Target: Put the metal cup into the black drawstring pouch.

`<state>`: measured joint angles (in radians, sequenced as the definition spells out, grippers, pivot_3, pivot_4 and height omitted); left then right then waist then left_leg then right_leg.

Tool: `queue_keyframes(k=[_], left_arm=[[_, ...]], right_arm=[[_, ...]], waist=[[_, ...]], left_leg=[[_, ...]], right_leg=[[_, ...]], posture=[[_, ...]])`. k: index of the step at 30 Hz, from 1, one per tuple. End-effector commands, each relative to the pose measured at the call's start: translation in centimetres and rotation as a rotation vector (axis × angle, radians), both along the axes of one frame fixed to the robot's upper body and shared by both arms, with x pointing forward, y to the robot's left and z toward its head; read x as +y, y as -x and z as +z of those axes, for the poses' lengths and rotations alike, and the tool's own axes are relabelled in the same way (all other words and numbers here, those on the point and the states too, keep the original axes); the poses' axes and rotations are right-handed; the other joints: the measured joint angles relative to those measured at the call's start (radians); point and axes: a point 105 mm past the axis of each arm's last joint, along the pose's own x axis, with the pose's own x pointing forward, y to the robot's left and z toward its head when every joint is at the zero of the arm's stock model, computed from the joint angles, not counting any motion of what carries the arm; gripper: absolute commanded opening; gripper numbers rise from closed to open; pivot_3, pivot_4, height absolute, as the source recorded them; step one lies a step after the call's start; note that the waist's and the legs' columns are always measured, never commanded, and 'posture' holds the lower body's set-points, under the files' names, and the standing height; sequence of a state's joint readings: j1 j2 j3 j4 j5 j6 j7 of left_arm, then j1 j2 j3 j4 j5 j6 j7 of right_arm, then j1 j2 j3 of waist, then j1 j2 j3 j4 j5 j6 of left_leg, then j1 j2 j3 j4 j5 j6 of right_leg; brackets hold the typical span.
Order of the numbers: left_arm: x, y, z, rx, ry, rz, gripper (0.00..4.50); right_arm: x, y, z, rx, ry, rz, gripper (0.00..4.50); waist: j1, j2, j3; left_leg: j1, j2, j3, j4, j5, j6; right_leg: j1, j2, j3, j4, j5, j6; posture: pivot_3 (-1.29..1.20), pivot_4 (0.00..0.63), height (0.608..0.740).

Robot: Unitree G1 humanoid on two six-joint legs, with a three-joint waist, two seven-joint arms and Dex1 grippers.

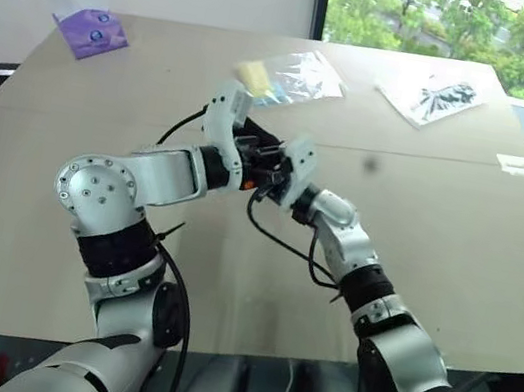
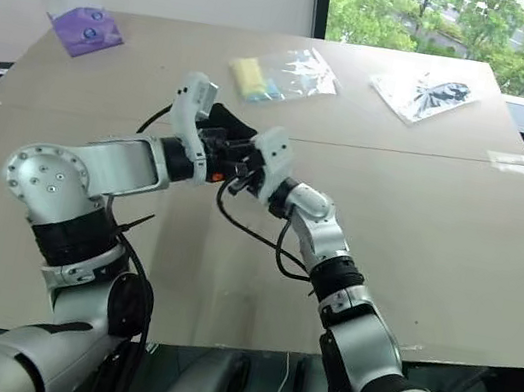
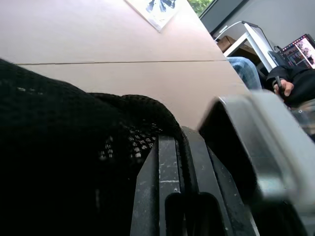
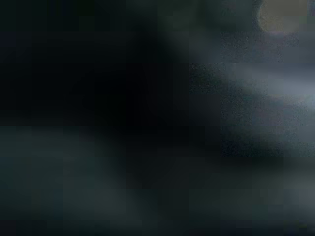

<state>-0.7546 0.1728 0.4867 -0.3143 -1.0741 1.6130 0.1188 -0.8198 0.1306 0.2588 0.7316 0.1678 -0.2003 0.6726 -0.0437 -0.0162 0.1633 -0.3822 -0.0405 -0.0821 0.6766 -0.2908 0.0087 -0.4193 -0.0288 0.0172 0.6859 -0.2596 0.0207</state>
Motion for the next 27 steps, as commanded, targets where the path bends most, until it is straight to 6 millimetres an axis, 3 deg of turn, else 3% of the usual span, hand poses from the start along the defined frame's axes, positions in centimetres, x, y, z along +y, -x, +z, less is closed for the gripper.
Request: queue_keyframes(k=[1,3,7,10,15,20,22,23,27], left_arm=[[-2.4,1.2,1.0,-0.053,0.017,-0.122,0.00],[-2.2,1.2,0.8,-0.045,0.018,-0.114,0.00],[-1.2,0.8,0.3,-0.031,0.023,-0.063,0.00],[-0.2,0.6,-0.4,-0.014,0.009,-0.013,0.00],[3.2,-0.6,-2.6,0.048,-0.053,0.157,0.00],[6.0,-1.5,-3.7,0.075,-0.083,0.276,0.00],[6.4,-1.7,-3.7,0.066,-0.086,0.290,0.00],[6.5,-1.9,-3.6,0.059,-0.085,0.295,0.00],[7.1,-2.6,-2.5,0.014,-0.066,0.309,0.00]], right_arm=[[4.6,3.6,1.4,-0.035,-0.030,0.153,0.03],[4.2,2.8,1.9,0.031,-0.088,0.114,0.03],[3.5,2.7,1.2,0.028,-0.029,0.136,0.03],[2.8,2.7,0.9,0.013,0.008,0.137,1.21],[0.9,1.8,1.0,-0.027,0.078,0.062,3.40],[-0.9,2.1,1.9,-0.049,0.187,0.108,3.40],[-1.4,2.7,2.7,-0.069,0.213,0.141,3.91],[-1.6,2.8,3.0,-0.089,0.231,0.145,4.38],[-2.4,3.2,4.5,-0.123,0.244,0.130,4.45]], waist=[[0.002,0.000,0.000],[0.002,0.000,0.000],[0.001,0.000,0.000],[0.002,0.000,0.000],[0.003,0.000,0.000],[0.007,0.000,0.000],[0.008,0.000,0.000],[0.007,0.000,0.000],[0.003,0.000,0.000]], left_leg=[[0.000,0.001,-0.001,0.000,0.000,0.000],[0.000,0.001,-0.001,0.000,0.000,0.000],[0.000,0.000,-0.001,0.000,0.000,0.000],[0.000,0.001,-0.001,-0.001,0.000,0.000],[0.000,0.001,-0.001,-0.002,0.000,0.000],[-0.001,0.000,-0.001,-0.002,0.000,0.000],[-0.001,0.000,-0.002,-0.002,0.000,0.000],[-0.001,0.000,-0.002,-0.002,0.000,0.000],[-0.001,0.000,-0.002,-0.004,0.000,0.000]], right_leg=[[0.000,0.001,-0.001,0.000,0.000,0.000],[0.000,0.001,-0.001,0.000,0.000,0.000],[0.000,0.000,-0.001,-0.001,0.000,0.000],[0.000,0.000,-0.001,-0.001,0.000,0.000],[0.000,0.000,-0.001,-0.002,0.000,0.000],[0.000,0.000,-0.001,-0.003,0.000,0.000],[0.001,0.000,-0.002,-0.005,0.000,0.000],[0.001,0.000,-0.002,-0.005,0.000,0.000],[0.000,0.000,-0.002,-0.006,0.000,0.000]], posture=[[0.00,0.150,0.740],[0.00,0.150,0.740],[0.00,0.150,0.740],[0.00,0.150,0.740],[0.00,0.150,0.740],[0.00,0.150,0.740],[0.00,0.150,0.740],[0.00,0.150,0.740],[0.00,0.150,0.740]])
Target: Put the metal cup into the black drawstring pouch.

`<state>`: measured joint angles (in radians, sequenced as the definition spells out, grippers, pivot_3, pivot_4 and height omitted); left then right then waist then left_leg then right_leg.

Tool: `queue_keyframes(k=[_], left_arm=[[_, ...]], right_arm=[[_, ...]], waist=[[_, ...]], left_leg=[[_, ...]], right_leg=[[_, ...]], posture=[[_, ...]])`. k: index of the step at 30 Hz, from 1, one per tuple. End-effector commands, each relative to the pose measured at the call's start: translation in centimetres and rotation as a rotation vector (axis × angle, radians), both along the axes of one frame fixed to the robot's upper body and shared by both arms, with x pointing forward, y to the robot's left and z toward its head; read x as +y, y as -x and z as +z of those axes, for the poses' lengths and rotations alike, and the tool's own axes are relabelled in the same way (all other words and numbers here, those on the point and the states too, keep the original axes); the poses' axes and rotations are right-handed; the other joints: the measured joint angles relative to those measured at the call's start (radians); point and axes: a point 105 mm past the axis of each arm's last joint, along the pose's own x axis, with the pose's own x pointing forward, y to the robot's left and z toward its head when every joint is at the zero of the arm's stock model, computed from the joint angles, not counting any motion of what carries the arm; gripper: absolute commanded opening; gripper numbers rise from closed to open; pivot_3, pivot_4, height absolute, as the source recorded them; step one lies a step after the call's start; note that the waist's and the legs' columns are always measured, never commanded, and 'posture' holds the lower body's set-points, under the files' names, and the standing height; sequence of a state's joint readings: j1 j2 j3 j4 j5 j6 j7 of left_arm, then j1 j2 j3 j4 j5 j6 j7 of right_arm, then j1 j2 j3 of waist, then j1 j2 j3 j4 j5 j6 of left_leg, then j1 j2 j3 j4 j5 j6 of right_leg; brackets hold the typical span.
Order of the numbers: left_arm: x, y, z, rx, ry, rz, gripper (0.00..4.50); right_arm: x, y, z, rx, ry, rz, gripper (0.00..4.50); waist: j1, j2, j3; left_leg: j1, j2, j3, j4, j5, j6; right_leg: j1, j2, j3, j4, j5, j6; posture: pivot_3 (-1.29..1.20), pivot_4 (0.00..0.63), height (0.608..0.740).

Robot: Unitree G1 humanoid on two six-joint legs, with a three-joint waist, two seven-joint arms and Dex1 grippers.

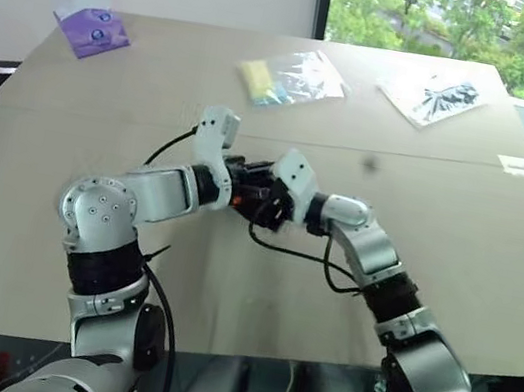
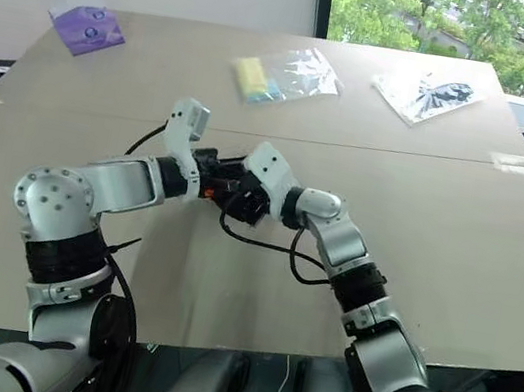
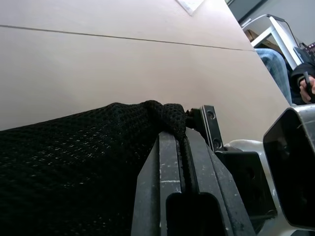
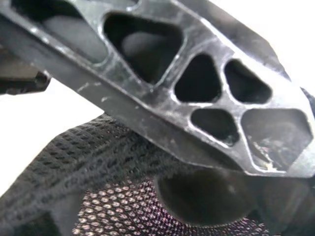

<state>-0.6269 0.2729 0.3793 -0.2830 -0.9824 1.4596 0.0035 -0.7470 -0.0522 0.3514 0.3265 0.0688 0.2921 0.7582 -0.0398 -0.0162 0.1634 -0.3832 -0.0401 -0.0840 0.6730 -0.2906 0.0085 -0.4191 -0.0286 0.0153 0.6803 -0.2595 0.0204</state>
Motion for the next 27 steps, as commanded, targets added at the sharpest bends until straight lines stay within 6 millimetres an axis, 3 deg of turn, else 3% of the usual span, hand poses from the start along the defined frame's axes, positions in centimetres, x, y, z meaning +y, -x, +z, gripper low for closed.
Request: queue_keyframes(k=[1,5,8,16,20,27], left_arm=[[5.4,-2.1,0.8,-0.039,-0.024,0.248,0.00],[6.1,-2.6,1.4,-0.061,-0.034,0.257,0.00],[6.4,-2.8,1.6,-0.078,-0.037,0.256,0.00],[6.3,-3.3,1.6,-0.088,-0.097,0.227,0.00],[5.6,-3.3,2.1,-0.126,-0.119,0.187,0.00],[7.1,-3.5,1.9,-0.122,-0.054,0.226,0.00]], right_arm=[[0.4,2.3,6.5,-0.170,-0.113,0.125,4.45],[-0.9,2.2,8.4,-0.139,-0.185,0.096,4.45],[-1.5,3.7,8.5,-0.130,-0.183,0.146,4.45],[-2.6,4.3,12.2,-0.009,-0.518,0.077,4.45],[-2.3,3.9,11.6,-0.002,-0.500,0.038,4.45],[-2.9,3.6,9.4,-0.061,-0.370,0.004,4.45]], waist=[[0.000,0.000,0.000],[0.000,0.000,0.000],[0.002,0.000,0.000],[-0.014,0.002,0.001],[0.009,0.001,0.001],[0.009,0.001,0.001]], left_leg=[[0.000,0.000,0.000,-0.001,0.000,0.000],[0.000,0.000,0.000,-0.001,0.000,0.000],[0.000,0.000,0.000,-0.001,0.000,0.000],[0.000,0.001,0.004,-0.004,0.000,0.000],[-0.001,0.001,0.000,-0.004,0.000,-0.001],[-0.002,-0.002,0.000,-0.003,0.001,0.000]], right_leg=[[0.000,0.000,0.000,0.000,0.000,0.000],[0.000,0.000,0.000,-0.001,0.000,0.000],[0.000,0.000,0.000,-0.001,0.000,0.000],[-0.004,0.001,0.004,0.001,0.000,0.000],[-0.004,0.000,0.000,-0.001,0.000,-0.001],[-0.004,-0.002,0.000,-0.002,0.000,0.000]], posture=[[0.00,0.150,0.740],[0.00,0.150,0.740],[0.00,0.150,0.740],[0.00,0.150,0.740],[0.00,0.150,0.740],[0.00,0.150,0.740]])
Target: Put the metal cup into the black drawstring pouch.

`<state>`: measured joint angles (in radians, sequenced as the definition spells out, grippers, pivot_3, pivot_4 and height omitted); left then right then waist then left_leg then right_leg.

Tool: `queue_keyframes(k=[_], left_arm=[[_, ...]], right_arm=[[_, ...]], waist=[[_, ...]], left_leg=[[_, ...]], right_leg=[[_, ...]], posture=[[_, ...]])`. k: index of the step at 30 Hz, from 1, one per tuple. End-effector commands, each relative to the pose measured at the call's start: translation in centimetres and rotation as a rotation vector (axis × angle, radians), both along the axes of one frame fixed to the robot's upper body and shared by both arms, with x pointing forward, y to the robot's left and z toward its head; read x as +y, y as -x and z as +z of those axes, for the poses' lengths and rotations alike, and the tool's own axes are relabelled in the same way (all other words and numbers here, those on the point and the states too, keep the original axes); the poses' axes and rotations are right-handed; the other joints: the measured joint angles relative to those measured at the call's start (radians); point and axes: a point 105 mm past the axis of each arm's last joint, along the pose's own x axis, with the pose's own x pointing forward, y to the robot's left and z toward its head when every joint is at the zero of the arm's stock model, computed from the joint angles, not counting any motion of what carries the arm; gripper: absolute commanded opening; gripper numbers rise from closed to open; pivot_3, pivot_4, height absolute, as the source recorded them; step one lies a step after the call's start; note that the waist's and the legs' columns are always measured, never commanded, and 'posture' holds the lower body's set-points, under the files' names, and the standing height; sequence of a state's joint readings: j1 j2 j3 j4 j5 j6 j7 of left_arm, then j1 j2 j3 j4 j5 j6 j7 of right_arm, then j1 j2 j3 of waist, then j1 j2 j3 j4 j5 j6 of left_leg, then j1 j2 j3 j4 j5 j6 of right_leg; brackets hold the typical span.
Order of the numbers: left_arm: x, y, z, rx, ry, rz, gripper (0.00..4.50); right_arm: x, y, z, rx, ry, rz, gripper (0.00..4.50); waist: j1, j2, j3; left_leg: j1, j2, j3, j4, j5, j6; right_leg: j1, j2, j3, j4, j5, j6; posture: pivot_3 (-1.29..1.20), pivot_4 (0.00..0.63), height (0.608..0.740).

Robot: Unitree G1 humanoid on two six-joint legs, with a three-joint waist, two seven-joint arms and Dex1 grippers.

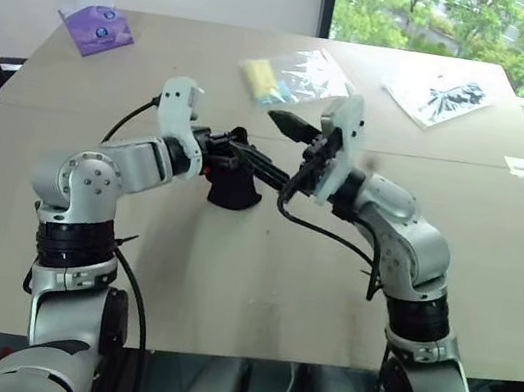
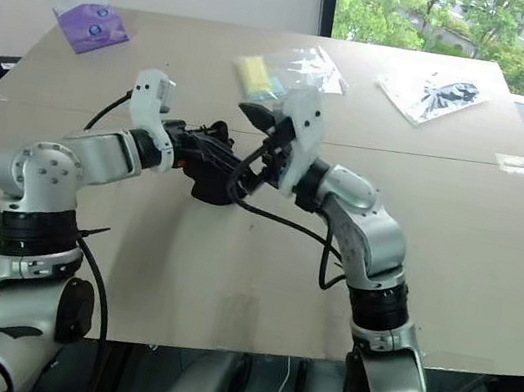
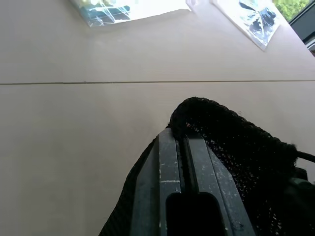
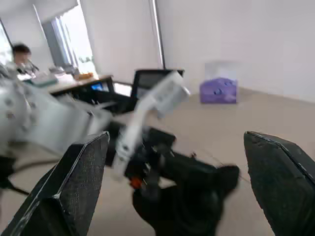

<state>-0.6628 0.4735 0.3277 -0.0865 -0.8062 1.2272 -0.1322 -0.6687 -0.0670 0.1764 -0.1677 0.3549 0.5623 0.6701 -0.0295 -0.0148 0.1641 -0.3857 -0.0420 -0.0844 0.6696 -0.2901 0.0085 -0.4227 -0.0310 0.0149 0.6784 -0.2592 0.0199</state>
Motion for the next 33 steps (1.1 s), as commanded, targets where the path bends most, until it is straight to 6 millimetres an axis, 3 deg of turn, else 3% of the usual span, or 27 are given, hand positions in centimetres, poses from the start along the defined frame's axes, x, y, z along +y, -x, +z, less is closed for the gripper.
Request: queue_keyframes(k=[1,5,11,15,18,23,33], left_arm=[[1.1,0.1,1.0,-0.054,0.038,0.015,0.00],[1.2,0.5,1.4,-0.092,0.013,-0.036,0.00],[1.7,0.8,4.0,-0.203,0.018,-0.101,0.00],[3.1,0.0,5.6,-0.326,-0.181,-0.050,0.00],[2.7,-0.4,7.3,-0.444,-0.340,-0.070,0.00],[1.5,-0.3,6.8,-0.552,-0.615,-0.178,0.00],[1.0,0.0,6.7,-0.549,-0.498,-0.220,0.00]], right_arm=[[-0.4,0.1,0.2,-0.048,0.002,-0.014,4.45],[-0.9,-0.4,-1.9,-0.032,0.097,-0.027,4.45],[-0.4,-0.5,-4.1,-0.033,0.193,-0.031,4.45],[0.2,-0.6,-4.0,-0.038,0.186,-0.027,4.45],[0.4,-0.7,-3.8,-0.015,0.169,-0.015,4.45],[0.5,-0.8,-3.6,0.009,0.152,-0.011,4.45],[1.0,-2.6,-4.3,0.109,0.113,-0.061,4.45]], waist=[[-0.004,0.000,0.000],[-0.012,0.000,0.000],[-0.011,0.000,0.000],[-0.010,0.000,0.000],[-0.006,0.000,0.000],[-0.007,0.000,0.000],[-0.012,0.000,0.000]], left_leg=[[0.000,0.000,0.000,0.000,0.000,0.000],[0.000,0.001,0.001,-0.001,0.000,0.000],[0.000,0.001,0.001,0.000,0.000,0.000],[0.000,0.001,0.000,-0.001,0.000,0.000],[0.000,0.001,0.000,-0.001,0.000,0.000],[0.000,0.001,0.001,-0.001,0.000,0.000],[-0.001,0.001,0.001,-0.001,0.000,0.000]], right_leg=[[0.000,0.000,0.000,0.000,0.000,0.000],[0.000,0.001,0.001,0.000,0.000,0.000],[0.000,0.001,0.001,0.000,0.000,0.000],[0.000,0.001,0.000,0.000,0.000,0.000],[0.000,0.001,0.000,0.000,0.000,0.000],[0.000,0.001,0.000,0.000,0.000,0.000],[-0.002,0.001,0.001,0.000,0.000,0.000]], posture=[[0.00,0.150,0.740],[0.00,0.150,0.740],[0.00,0.150,0.740],[0.00,0.150,0.740],[0.00,0.150,0.740],[0.00,0.150,0.740],[0.00,0.150,0.740]])
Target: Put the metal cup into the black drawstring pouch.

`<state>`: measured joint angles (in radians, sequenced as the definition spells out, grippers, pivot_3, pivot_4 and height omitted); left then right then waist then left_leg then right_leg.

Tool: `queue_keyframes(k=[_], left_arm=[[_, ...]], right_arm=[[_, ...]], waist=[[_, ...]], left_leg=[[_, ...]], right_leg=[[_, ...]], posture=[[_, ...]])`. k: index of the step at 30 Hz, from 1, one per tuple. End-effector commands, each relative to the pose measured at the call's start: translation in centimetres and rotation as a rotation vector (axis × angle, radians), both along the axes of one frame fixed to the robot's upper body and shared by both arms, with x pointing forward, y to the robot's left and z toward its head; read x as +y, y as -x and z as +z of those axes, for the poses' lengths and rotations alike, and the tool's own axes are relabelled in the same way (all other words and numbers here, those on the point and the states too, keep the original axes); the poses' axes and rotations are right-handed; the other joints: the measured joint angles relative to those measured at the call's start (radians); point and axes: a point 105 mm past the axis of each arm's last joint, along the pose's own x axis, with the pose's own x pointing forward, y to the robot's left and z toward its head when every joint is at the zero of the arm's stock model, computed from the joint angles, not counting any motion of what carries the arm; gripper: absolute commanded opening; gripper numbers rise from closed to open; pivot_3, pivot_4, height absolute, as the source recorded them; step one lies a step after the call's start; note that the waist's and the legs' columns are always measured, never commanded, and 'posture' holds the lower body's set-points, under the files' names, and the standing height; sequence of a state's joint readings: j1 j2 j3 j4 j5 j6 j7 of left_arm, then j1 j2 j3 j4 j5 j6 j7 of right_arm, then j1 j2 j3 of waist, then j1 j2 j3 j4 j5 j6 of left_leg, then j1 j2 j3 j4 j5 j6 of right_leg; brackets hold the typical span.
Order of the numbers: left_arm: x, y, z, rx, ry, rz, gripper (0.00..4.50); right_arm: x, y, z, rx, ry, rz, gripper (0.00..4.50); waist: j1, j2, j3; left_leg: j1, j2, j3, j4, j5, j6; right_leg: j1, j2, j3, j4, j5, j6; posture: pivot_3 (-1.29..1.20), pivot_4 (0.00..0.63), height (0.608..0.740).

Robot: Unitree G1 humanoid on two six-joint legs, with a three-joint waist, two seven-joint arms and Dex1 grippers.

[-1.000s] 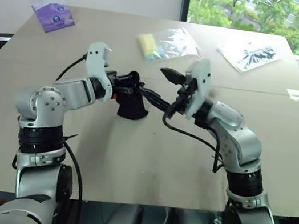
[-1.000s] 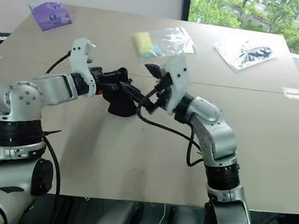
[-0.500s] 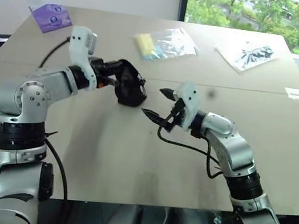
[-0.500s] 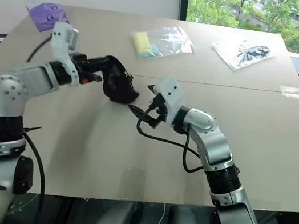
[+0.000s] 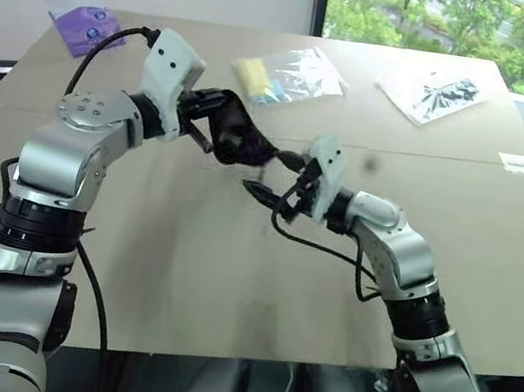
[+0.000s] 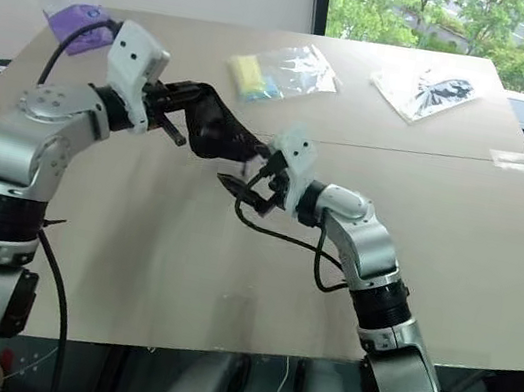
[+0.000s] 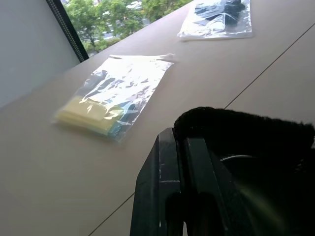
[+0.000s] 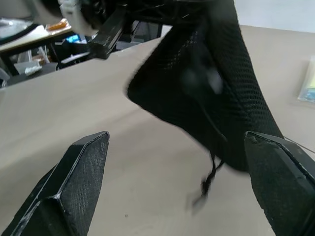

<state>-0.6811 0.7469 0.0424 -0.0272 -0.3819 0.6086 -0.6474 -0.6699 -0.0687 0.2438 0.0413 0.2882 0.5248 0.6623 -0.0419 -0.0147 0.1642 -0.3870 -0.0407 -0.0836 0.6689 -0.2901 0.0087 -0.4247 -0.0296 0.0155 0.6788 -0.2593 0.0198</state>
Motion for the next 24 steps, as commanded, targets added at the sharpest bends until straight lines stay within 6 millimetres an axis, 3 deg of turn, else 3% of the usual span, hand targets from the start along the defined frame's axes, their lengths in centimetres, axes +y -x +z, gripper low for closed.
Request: queue_keyframes(k=[1,7,19,22,24], left_arm=[[0.1,0.7,1.7,-0.055,0.035,-0.025,0.00],[-0.5,1.1,2.0,-0.060,0.053,-0.060,0.00],[-0.3,1.3,2.5,-0.079,0.061,-0.045,0.00],[-0.3,1.4,2.8,-0.085,0.074,-0.043,0.00],[-0.2,1.4,2.9,-0.087,0.081,-0.041,0.00]], right_arm=[[0.3,-0.8,0.7,-0.024,-0.007,-0.029,4.45],[1.4,-1.9,0.7,0.006,-0.029,-0.048,4.45],[3.3,-2.0,0.4,0.013,-0.026,0.009,4.45],[3.5,-1.8,0.0,0.021,-0.016,0.019,3.63],[3.6,-1.7,-0.1,0.025,-0.018,0.033,2.61]], waist=[[0.000,0.000,0.000],[-0.001,0.000,0.000],[-0.002,0.000,0.000],[-0.002,0.000,0.000],[-0.002,0.000,0.000]], left_leg=[[0.000,0.000,0.000,0.000,0.000,0.000],[0.000,0.000,0.000,0.000,0.000,0.000],[-0.001,0.000,0.000,0.000,0.000,0.000],[-0.001,0.000,0.000,0.000,0.000,0.000],[-0.001,0.000,0.000,0.000,0.000,0.000]], right_leg=[[0.000,0.000,0.000,0.000,0.000,0.000],[0.000,0.000,0.000,0.000,0.000,0.000],[-0.001,0.000,0.000,0.001,0.000,0.000],[-0.002,0.000,0.000,0.001,0.000,0.000],[-0.002,0.000,0.000,0.001,0.000,0.000]], posture=[[0.00,0.150,0.740],[0.00,0.150,0.740],[0.00,0.150,0.740],[0.00,0.150,0.740],[0.00,0.150,0.740]])
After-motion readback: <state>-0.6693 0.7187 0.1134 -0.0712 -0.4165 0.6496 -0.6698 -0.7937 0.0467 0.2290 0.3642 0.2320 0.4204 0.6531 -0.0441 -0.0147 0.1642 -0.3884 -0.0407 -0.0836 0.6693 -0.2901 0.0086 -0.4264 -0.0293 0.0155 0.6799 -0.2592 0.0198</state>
